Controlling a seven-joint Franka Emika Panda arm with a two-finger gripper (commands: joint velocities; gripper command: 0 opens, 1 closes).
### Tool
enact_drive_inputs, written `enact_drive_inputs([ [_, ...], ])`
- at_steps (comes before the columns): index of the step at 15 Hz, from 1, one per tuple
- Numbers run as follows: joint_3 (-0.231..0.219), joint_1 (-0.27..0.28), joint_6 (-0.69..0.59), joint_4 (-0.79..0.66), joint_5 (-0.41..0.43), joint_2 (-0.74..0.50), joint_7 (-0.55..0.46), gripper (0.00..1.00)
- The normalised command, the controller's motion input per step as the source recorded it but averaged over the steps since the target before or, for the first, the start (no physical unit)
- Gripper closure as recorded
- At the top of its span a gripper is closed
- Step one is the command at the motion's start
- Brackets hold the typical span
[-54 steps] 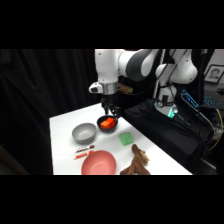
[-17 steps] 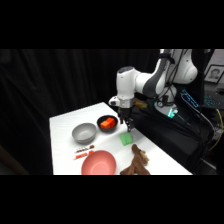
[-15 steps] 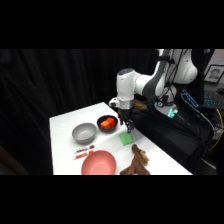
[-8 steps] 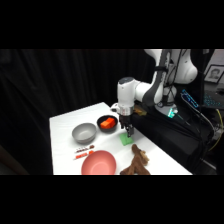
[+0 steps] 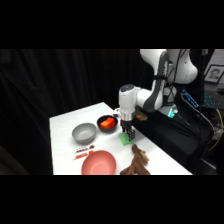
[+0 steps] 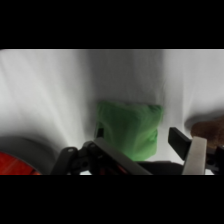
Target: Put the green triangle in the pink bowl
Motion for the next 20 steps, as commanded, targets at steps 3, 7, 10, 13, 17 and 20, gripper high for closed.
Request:
enact_drive_inputs([
  [3,-0.124,0.142,0.19,0.1,-0.008,0.18,0.1,0.0],
  [7,-0.125,0.145,0.19,0.09,-0.001,0.13,0.11,0.43],
  [10,-0.117,0.149,0.18,0.06,-0.014,0.09,0.11,0.66],
  [13,-0.103,0.136,0.16,0.06,-0.02,0.1,0.11,0.87],
  [17,-0.086,0.101,0.13,0.04,-0.018,0.08,0.08,0.93],
  [20,-0.126,0.136,0.01,-0.05,-0.071,-0.1,0.09,0.95],
])
